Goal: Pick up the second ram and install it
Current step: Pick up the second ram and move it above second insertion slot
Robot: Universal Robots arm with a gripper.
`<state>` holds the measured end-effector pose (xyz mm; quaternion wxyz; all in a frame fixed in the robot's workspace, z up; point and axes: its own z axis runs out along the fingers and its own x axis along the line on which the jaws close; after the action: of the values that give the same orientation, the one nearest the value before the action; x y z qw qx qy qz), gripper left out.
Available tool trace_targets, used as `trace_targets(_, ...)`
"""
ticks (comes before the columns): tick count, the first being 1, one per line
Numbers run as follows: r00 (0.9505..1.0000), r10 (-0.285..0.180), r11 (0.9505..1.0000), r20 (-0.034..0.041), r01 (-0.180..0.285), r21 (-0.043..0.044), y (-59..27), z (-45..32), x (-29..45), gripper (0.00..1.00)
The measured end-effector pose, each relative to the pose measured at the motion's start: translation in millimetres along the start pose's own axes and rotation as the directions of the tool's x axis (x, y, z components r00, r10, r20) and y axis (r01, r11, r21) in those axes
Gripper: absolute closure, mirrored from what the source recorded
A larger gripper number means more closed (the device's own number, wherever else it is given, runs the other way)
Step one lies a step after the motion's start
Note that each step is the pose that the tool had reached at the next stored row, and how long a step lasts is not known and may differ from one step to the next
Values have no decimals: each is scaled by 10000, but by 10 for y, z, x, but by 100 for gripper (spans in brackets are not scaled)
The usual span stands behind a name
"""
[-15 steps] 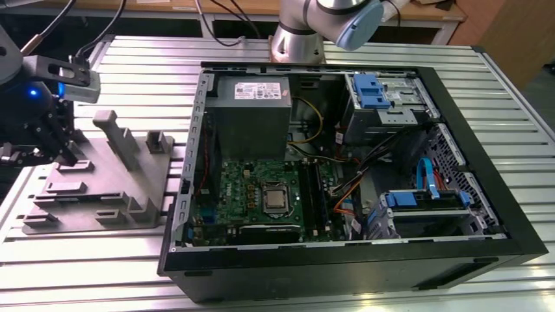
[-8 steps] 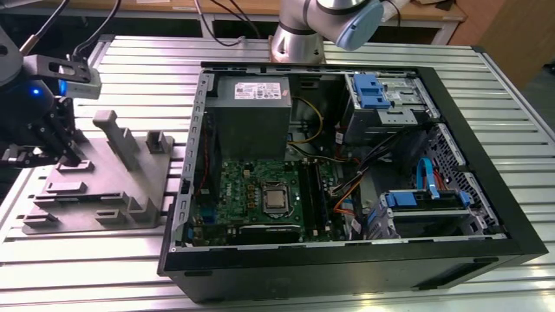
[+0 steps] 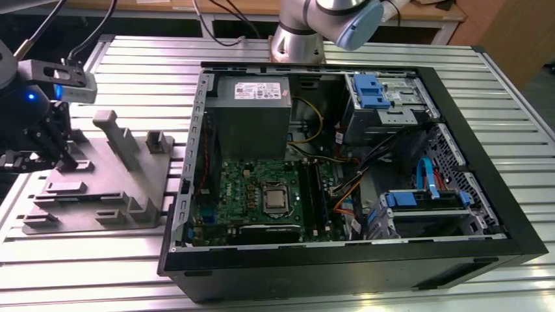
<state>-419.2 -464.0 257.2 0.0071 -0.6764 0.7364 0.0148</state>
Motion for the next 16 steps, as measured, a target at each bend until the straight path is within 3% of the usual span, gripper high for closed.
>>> trace_targets(16, 9998, -211, 9998, -4, 211, -8, 33, 142, 209, 90)
